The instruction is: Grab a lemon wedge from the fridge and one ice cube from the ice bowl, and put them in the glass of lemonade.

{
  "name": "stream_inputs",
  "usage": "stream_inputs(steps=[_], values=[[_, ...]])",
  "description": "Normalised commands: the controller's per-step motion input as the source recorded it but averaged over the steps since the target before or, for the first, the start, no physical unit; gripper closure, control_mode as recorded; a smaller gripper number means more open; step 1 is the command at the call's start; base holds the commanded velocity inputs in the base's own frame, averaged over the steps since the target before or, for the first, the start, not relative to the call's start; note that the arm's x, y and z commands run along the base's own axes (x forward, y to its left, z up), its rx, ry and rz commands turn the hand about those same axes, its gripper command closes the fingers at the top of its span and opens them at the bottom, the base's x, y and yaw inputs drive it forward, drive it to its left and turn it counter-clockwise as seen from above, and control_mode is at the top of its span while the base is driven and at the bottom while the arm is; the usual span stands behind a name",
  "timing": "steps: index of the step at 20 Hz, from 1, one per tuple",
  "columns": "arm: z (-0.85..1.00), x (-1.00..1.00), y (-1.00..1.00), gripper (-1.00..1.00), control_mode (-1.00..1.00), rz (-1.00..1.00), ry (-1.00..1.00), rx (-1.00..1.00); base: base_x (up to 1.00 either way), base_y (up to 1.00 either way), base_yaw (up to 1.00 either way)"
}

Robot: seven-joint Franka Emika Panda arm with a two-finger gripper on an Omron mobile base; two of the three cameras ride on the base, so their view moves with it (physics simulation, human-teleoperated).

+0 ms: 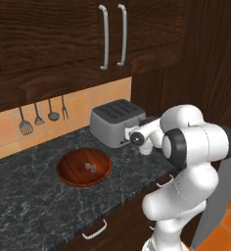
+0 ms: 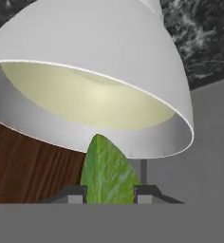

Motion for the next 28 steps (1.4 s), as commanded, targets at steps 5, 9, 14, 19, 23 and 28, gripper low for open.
stream_inputs(steps=[5, 9, 14, 19, 23, 28], values=[[-0.17, -0.94, 0.0, -1.0, -1.0, 0.0, 0.0, 0.0, 0.0, 0.0, 0.0], [-0.03, 0.03, 0.0, -1.0, -1.0, 0.0, 0.0, 0.0, 0.0, 0.0, 0.0], [0.03, 0.36, 0.0, -1.0, -1.0, 0.0, 0.0, 0.0, 0.0, 0.0, 0.0], [0.51, -0.55, 0.01, -1.0, -1.0, 0.0, -0.04, -0.01, 0.0, 0.0, 0.0], [1.0, -0.99, 0.0, -1.0, -1.0, 0.03, 0.0, 0.09, 0.0, 0.0, 0.0], [1.0, -0.57, 0.25, -1.0, -1.0, 0.0, 0.0, 0.17, 0.0, 0.0, 0.0]])
